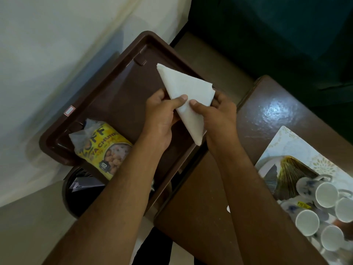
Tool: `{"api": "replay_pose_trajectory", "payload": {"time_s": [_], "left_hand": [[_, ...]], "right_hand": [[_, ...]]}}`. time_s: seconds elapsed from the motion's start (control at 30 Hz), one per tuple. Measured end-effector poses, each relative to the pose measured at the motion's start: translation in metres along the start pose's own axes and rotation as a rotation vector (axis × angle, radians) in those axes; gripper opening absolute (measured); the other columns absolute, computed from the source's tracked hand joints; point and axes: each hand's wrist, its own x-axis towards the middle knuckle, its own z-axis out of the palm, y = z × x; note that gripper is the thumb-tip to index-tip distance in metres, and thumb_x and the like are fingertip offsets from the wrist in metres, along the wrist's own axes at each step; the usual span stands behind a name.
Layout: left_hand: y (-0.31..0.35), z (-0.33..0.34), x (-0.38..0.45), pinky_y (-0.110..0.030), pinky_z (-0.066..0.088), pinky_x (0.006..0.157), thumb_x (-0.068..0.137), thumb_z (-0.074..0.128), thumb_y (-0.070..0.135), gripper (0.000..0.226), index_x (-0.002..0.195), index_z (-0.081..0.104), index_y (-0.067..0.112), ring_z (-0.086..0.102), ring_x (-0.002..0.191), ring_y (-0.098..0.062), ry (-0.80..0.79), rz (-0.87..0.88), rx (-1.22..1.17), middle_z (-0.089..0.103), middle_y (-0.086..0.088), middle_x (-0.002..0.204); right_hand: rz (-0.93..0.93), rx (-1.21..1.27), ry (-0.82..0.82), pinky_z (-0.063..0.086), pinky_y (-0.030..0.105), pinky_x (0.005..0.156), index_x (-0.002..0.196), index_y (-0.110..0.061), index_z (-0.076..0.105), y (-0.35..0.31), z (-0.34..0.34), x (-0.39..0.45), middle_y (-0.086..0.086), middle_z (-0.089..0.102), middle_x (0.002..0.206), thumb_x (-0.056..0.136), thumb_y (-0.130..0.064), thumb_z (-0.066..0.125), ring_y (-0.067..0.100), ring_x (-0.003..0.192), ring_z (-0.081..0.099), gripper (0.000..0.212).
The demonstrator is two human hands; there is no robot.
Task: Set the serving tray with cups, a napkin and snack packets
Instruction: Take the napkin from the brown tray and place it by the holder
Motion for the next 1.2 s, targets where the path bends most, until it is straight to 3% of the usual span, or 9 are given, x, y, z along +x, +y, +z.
{"api": "replay_pose_trajectory", "payload": {"time_s": [0.2,0.33,0.47,0.63,0.8,0.97,1.1,1.13,1.2], "left_hand": [[-0.007,0.022,-0.013,-0.038,0.066,0.085,0.107,0.057,0.028,0.020,0.121,0.068,0.018,0.075,0.109,-0.022,-0.020,0.013,-0.016,0.075,-0.006,0.119],[-0.020,0.042,-0.026,-0.042,0.065,0.089,0.104,0.063,0.025,0.017,0.118,0.069,0.019,0.074,0.109,-0.019,-0.047,0.008,0.097,0.075,-0.001,0.116],[-0.044,0.076,-0.049,-0.044,0.065,0.090,0.097,0.072,0.019,0.024,0.120,0.072,0.014,0.076,0.105,-0.020,-0.072,0.008,0.166,0.078,-0.002,0.113],[-0.074,0.121,-0.081,-0.042,0.066,0.089,0.098,0.071,0.023,0.014,0.110,0.074,0.018,0.079,0.096,-0.016,-0.137,0.005,0.146,0.082,0.003,0.101],[-0.110,0.172,-0.115,-0.045,0.064,0.093,0.101,0.067,0.029,0.017,0.114,0.073,0.018,0.076,0.105,-0.019,-0.169,0.019,0.229,0.078,-0.001,0.112],[-0.152,0.225,-0.154,-0.045,0.065,0.091,0.102,0.066,0.026,0.015,0.110,0.074,0.016,0.076,0.105,-0.023,-0.252,0.003,0.311,0.079,-0.004,0.110],[-0.191,0.261,-0.183,-0.044,0.064,0.087,0.102,0.066,0.026,0.015,0.107,0.076,0.017,0.075,0.097,-0.022,-0.317,-0.036,0.348,0.079,-0.003,0.103],[-0.202,0.270,-0.190,-0.045,0.064,0.087,0.102,0.066,0.027,0.015,0.107,0.076,0.017,0.075,0.095,-0.021,-0.332,-0.040,0.360,0.080,-0.003,0.102],[-0.223,0.287,-0.202,-0.040,0.066,0.083,0.103,0.065,0.026,0.018,0.110,0.077,0.015,0.076,0.091,-0.018,-0.355,-0.032,0.387,0.080,-0.004,0.102]], "right_hand": [[-0.224,-0.103,0.055,0.057,0.015,0.083,0.145,-0.021,0.049,0.006,-0.033,-0.012,-0.022,0.061,0.113,0.093,-0.008,0.073,-0.002,0.101,0.064,0.058],[-0.229,-0.049,0.111,0.059,0.025,0.091,0.143,-0.023,0.051,0.013,-0.054,-0.021,-0.009,0.060,0.132,0.095,-0.028,0.075,0.010,0.115,0.063,0.054],[-0.276,-0.099,0.219,0.061,0.030,0.095,0.139,-0.019,0.056,0.026,-0.096,-0.030,-0.003,0.062,0.135,0.095,-0.019,0.073,0.014,0.119,0.063,0.047],[-0.370,-0.116,0.298,0.047,0.000,0.085,0.139,-0.015,0.057,0.041,-0.161,-0.050,-0.007,0.059,0.135,0.096,-0.006,0.069,0.000,0.112,0.056,0.046],[-0.382,-0.045,0.382,0.057,0.013,0.086,0.140,-0.025,0.058,0.066,-0.227,-0.074,-0.010,0.061,0.137,0.099,-0.011,0.063,0.004,0.112,0.062,0.043],[-0.355,0.032,0.451,0.056,0.030,0.101,0.138,-0.024,0.065,0.093,-0.293,-0.099,-0.007,0.064,0.141,0.106,-0.013,0.052,0.010,0.125,0.061,0.036],[-0.335,0.024,0.498,0.057,0.038,0.101,0.124,-0.020,0.075,0.120,-0.346,-0.118,-0.009,0.072,0.126,0.099,-0.018,0.069,0.007,0.118,0.064,0.026],[-0.356,0.009,0.505,0.058,0.037,0.101,0.122,-0.019,0.076,0.128,-0.359,-0.122,-0.010,0.072,0.123,0.094,-0.020,0.076,0.003,0.117,0.064,0.029],[-0.391,-0.052,0.507,0.055,0.021,0.098,0.120,-0.018,0.077,0.144,-0.382,-0.130,-0.014,0.072,0.116,0.084,-0.019,0.086,-0.012,0.111,0.061,0.037]]}}
